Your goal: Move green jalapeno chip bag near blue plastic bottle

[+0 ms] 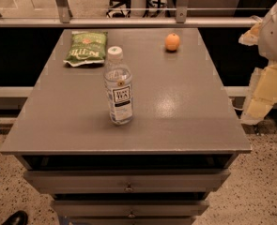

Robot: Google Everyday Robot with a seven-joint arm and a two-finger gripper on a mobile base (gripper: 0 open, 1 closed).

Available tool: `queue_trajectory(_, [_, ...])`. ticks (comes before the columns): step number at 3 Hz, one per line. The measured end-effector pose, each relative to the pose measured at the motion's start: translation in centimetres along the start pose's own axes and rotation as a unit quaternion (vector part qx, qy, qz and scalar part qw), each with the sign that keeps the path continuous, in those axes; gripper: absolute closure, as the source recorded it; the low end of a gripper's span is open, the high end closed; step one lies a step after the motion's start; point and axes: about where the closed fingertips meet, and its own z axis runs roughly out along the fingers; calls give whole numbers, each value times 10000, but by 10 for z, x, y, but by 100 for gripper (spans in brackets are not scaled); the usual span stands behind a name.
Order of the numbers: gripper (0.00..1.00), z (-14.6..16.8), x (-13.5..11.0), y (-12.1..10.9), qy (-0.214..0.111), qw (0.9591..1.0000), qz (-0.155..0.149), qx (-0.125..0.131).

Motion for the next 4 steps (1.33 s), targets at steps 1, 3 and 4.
queue_trajectory(1, [0, 0, 0, 0, 0, 10000, 0, 1])
queue_trajectory(3, [0, 34, -29, -44, -384, 9974, -595, 125])
queue_trajectory(4, [0, 67, -59, -80, -718, 9919, -1026, 198])
